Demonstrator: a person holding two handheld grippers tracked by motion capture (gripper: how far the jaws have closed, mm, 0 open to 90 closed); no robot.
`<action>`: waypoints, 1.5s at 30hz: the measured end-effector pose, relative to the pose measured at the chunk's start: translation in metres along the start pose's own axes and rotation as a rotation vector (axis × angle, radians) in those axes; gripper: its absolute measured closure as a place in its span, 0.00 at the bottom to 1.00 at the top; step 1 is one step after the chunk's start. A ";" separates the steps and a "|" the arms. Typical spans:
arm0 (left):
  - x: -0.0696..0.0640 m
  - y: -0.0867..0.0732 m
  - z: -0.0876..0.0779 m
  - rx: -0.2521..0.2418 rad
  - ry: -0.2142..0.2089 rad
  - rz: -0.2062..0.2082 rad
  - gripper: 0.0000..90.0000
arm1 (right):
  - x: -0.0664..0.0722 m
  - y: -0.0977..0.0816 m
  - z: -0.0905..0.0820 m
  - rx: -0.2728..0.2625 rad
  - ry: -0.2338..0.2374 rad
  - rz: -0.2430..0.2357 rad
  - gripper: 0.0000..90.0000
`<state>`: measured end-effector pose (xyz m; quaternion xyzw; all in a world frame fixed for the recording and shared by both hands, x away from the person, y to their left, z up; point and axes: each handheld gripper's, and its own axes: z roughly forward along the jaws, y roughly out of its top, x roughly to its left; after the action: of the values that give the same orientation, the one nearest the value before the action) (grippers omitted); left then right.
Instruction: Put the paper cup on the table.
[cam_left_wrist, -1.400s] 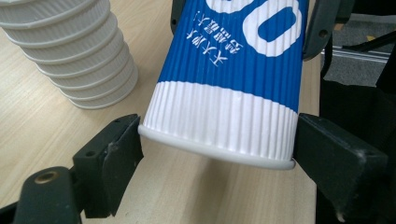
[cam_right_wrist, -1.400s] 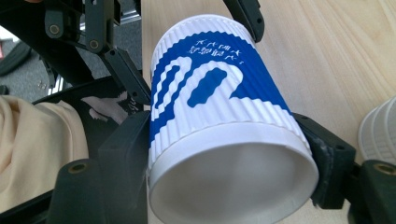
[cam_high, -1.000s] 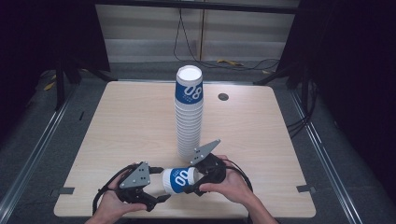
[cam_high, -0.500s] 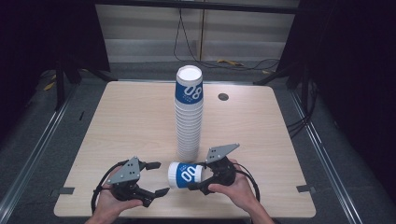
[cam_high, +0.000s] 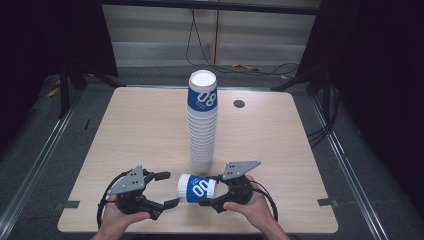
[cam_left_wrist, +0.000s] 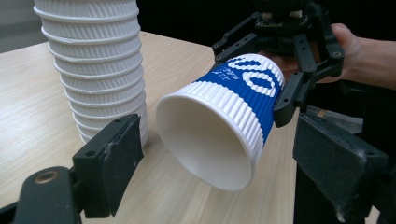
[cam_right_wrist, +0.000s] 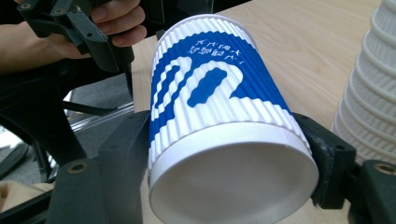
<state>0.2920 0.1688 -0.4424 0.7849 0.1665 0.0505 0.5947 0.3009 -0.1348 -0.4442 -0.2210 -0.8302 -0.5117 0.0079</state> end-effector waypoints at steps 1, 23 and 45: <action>0.000 0.000 0.000 -0.008 0.006 0.001 0.17 | 0.000 -0.001 0.000 -0.008 -0.004 -0.003 0.30; 0.005 0.001 -0.005 -0.070 -0.034 -0.033 0.17 | 0.006 -0.012 0.011 -0.174 0.024 0.003 0.29; 0.002 0.004 -0.004 -0.088 -0.086 -0.034 0.17 | 0.014 -0.019 0.017 -0.263 0.098 0.008 0.30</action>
<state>0.2934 0.1721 -0.4378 0.7565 0.1515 0.0139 0.6361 0.2844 -0.1222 -0.4651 -0.1980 -0.7537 -0.6263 0.0216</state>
